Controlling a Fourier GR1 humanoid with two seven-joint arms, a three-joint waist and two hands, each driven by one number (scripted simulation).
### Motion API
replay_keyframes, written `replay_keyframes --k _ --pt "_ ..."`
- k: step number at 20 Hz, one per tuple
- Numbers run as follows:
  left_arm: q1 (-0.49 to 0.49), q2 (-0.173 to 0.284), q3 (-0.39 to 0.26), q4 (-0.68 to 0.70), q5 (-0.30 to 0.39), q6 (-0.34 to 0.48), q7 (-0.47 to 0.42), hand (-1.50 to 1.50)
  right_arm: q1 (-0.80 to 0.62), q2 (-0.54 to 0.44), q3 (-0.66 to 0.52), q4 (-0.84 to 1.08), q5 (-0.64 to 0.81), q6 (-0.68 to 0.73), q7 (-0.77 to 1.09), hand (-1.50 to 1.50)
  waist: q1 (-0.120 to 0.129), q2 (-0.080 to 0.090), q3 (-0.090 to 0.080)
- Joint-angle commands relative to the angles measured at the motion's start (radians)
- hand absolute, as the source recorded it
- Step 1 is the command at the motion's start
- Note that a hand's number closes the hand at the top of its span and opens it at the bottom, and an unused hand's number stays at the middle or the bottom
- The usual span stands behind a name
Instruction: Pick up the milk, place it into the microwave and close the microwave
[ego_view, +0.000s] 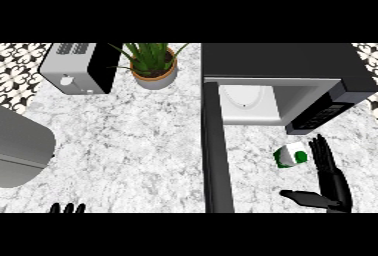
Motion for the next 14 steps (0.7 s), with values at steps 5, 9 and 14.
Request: replay_keyframes --k 5,9,14 --pt "0.019 0.028 -0.007 0.005 0.019 0.002 -0.038 -1.5 -0.116 -0.046 -0.022 0.294 0.033 -0.018 -0.185 -1.5 0.001 0.001 0.0" --pt "-0.049 0.022 0.037 0.085 0.06 -0.013 -0.051 -1.5 -0.111 -0.067 -0.01 0.323 0.051 -0.007 -0.241 -1.5 -0.003 0.001 0.0" --pt "0.009 0.022 -0.019 0.028 0.013 0.033 -0.033 -1.5 -0.189 -0.077 -0.005 0.385 0.055 0.027 -0.25 -1.5 0.0 0.002 0.0"
